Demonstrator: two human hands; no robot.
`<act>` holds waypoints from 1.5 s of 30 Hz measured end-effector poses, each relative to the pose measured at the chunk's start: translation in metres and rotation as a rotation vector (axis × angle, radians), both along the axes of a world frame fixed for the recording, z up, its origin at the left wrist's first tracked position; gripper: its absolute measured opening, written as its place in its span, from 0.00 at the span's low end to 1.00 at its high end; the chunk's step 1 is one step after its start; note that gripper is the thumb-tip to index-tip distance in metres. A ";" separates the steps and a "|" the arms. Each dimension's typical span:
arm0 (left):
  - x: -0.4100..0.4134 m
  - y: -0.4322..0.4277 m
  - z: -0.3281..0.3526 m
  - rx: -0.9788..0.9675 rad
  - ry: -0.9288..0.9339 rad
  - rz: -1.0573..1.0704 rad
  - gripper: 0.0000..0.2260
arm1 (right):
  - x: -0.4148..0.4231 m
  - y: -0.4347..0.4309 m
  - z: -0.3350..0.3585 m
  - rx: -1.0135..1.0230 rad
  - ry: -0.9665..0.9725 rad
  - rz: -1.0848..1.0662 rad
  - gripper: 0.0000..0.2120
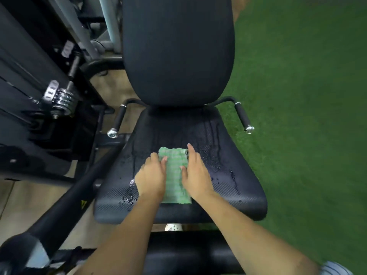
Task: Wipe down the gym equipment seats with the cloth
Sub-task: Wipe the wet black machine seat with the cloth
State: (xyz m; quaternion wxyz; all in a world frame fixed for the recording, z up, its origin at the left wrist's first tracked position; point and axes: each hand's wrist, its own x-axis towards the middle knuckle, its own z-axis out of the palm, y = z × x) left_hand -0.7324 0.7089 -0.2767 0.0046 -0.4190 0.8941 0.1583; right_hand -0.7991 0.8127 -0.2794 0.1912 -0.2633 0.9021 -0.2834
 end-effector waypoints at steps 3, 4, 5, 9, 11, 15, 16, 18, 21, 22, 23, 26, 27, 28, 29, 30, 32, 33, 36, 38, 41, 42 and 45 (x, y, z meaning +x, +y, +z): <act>-0.009 -0.013 -0.017 -0.031 -0.045 -0.018 0.16 | -0.009 -0.005 -0.016 0.010 0.015 0.030 0.32; -0.010 -0.016 -0.023 -0.048 -0.044 -0.031 0.16 | -0.011 -0.006 -0.019 0.016 0.016 0.040 0.32; -0.010 -0.018 -0.028 -0.062 -0.037 -0.060 0.15 | -0.013 -0.006 -0.023 0.014 0.018 0.045 0.32; -0.008 -0.020 -0.034 -0.096 -0.102 -0.052 0.14 | -0.023 -0.002 -0.031 0.012 0.137 0.045 0.32; -0.012 -0.020 -0.028 -0.105 -0.021 0.013 0.18 | -0.032 0.004 -0.035 0.029 0.217 0.004 0.29; -0.024 0.004 -0.019 0.039 0.244 -0.139 0.22 | -0.058 0.020 -0.046 0.175 0.211 -0.024 0.34; -0.026 0.013 -0.022 0.096 0.218 -0.227 0.24 | -0.063 0.024 -0.050 0.217 0.204 -0.027 0.35; -0.026 0.025 -0.033 0.147 0.104 -0.352 0.27 | -0.068 0.030 -0.056 0.266 0.214 -0.017 0.35; -0.022 0.027 -0.048 0.076 -0.085 -0.443 0.28 | -0.071 0.031 -0.064 0.308 0.215 0.034 0.34; -0.022 0.024 -0.049 0.067 -0.107 -0.448 0.27 | -0.071 0.030 -0.066 0.316 0.206 0.047 0.35; -0.022 0.019 -0.052 0.051 -0.121 -0.441 0.27 | -0.072 0.029 -0.067 0.322 0.199 0.058 0.34; -0.023 -0.013 -0.056 0.042 -0.234 -0.338 0.28 | -0.071 0.025 -0.067 0.345 0.186 0.076 0.33; -0.028 -0.026 -0.057 0.041 -0.270 -0.299 0.29 | -0.070 0.025 -0.066 0.350 0.178 0.085 0.33; -0.034 -0.037 -0.059 0.052 -0.283 -0.252 0.30 | -0.071 0.025 -0.066 0.352 0.172 0.091 0.33; -0.041 -0.045 -0.061 0.059 -0.272 -0.215 0.32 | -0.071 0.024 -0.066 0.350 0.168 0.090 0.33; -0.049 -0.050 -0.061 0.067 -0.260 -0.197 0.33 | -0.072 0.024 -0.067 0.342 0.176 0.081 0.32; -0.062 -0.050 -0.065 0.094 -0.236 -0.235 0.33 | -0.074 0.022 -0.069 0.317 0.221 0.067 0.31; -0.063 -0.046 -0.066 0.093 -0.216 -0.297 0.32 | -0.075 0.019 -0.071 0.308 0.243 0.071 0.31; -0.041 -0.039 -0.063 0.061 -0.151 -0.524 0.26 | -0.078 0.007 -0.076 0.290 0.257 0.093 0.30; -0.016 -0.053 -0.067 0.024 -0.134 -0.569 0.25 | -0.079 -0.003 -0.080 0.296 0.256 0.105 0.30; -0.002 -0.088 -0.071 0.017 -0.164 -0.390 0.26 | -0.076 -0.013 -0.084 0.318 0.266 0.119 0.29; -0.008 -0.097 -0.071 0.020 -0.186 -0.329 0.27 | -0.075 -0.015 -0.086 0.322 0.269 0.121 0.29; -0.042 -0.101 -0.072 0.028 -0.201 -0.254 0.31 | -0.073 -0.017 -0.090 0.355 0.293 0.121 0.29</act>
